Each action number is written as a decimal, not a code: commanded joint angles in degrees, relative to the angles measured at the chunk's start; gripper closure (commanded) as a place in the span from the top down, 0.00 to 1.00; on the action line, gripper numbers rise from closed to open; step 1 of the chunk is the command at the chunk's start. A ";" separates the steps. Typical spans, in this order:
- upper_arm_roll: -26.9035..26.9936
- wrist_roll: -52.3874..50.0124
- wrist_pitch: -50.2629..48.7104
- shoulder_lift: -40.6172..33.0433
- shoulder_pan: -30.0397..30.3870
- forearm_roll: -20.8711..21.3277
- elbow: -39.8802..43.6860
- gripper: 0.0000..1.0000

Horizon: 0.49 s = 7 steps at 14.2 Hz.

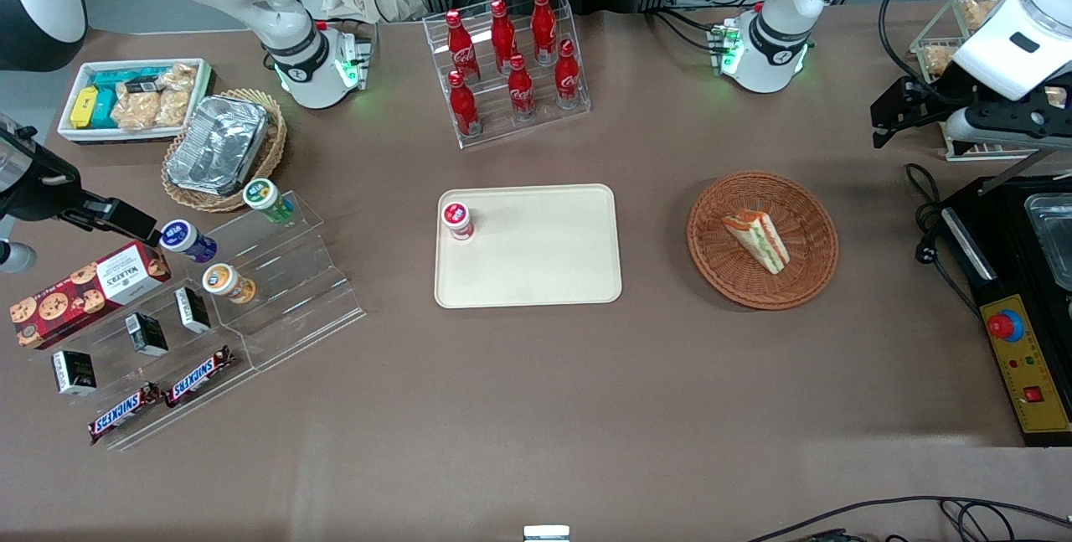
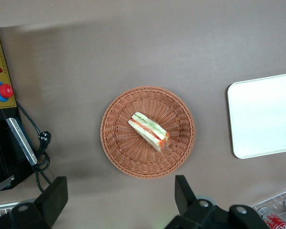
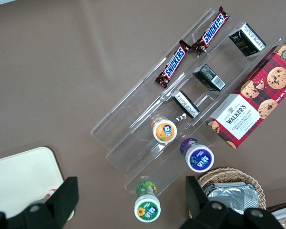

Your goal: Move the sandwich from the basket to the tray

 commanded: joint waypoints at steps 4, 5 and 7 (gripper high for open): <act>0.20 -0.56 0.32 -0.24 0.20 -0.77 -0.17 1.00; 0.11 -0.65 0.58 -0.07 -0.23 -0.16 -0.08 1.00; 0.02 -4.67 1.63 0.29 -1.63 0.20 0.00 1.00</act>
